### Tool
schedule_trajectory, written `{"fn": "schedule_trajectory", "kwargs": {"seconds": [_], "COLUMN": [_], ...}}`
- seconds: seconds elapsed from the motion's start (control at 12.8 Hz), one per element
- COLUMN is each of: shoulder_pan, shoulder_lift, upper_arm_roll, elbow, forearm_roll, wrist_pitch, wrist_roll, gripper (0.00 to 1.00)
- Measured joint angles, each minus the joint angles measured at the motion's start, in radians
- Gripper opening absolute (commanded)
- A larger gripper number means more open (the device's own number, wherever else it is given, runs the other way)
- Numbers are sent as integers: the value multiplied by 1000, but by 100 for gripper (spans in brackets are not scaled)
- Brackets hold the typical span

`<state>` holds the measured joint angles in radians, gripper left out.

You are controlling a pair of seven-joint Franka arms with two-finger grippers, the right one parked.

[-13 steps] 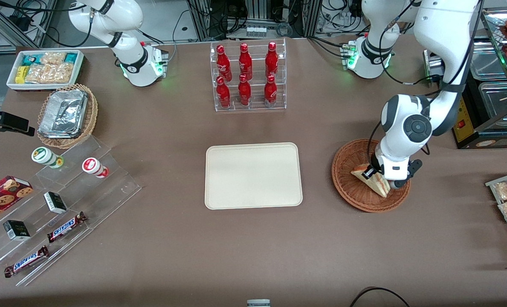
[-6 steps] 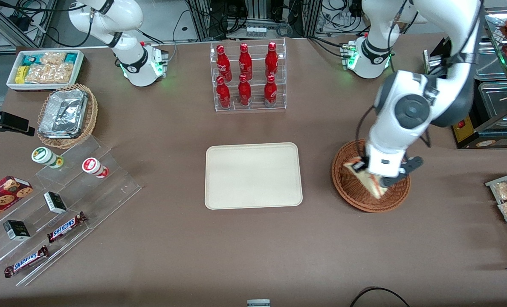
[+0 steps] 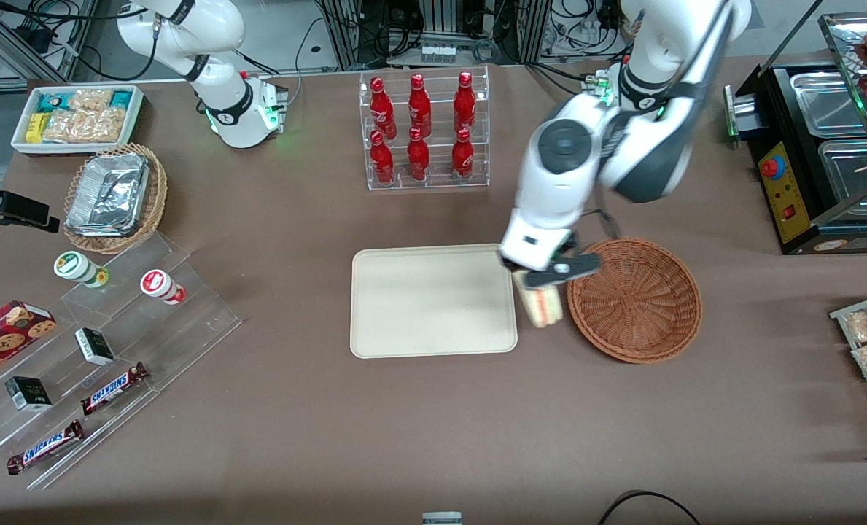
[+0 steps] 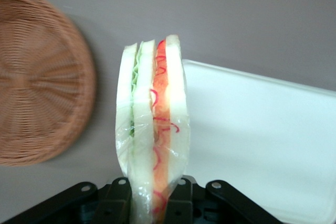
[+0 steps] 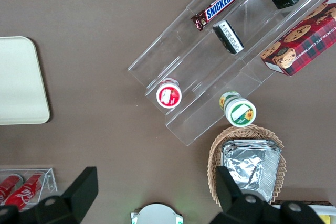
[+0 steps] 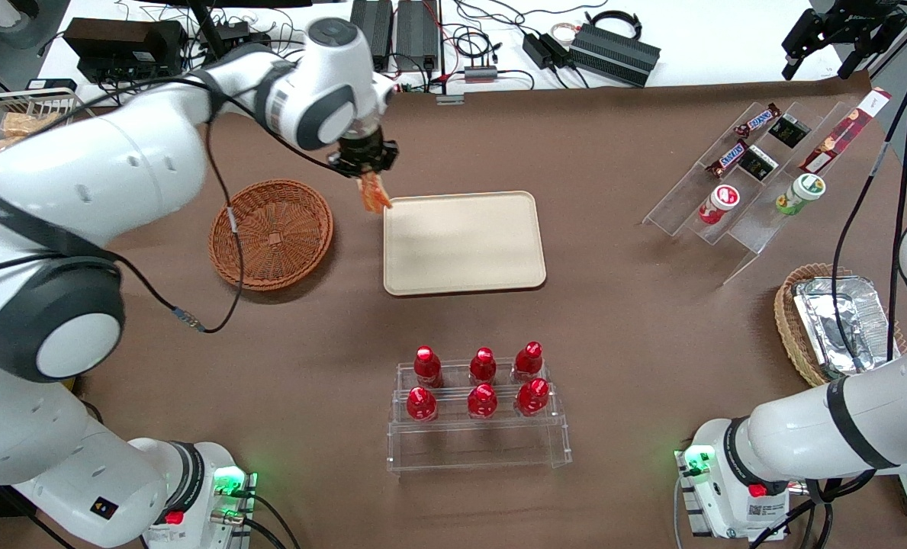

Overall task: Place sandwich from basket to tray
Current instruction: 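Lift the sandwich and carry it over the cream tray, then lower the sandwich onto the tray and open the left gripper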

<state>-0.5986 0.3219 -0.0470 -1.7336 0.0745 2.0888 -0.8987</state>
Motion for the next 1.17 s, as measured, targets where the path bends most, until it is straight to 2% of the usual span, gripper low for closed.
{"fn": "schedule_trajectory", "kwargs": {"seconds": [0.23,0.47,0.86,1.17], "shoulder_pan": [-107,-170,-240,-249], "shoulder_lift": [143,254,317,353], "upper_arm_roll": [-1,-1,-1,4], "elbow": [64,104,117,123], "forearm_roll": [0,0,1,2], "wrist_pitch": [100,190,204,205], "wrist_roll": [0,1,40,53], "gripper": [0,0,0,0]}}
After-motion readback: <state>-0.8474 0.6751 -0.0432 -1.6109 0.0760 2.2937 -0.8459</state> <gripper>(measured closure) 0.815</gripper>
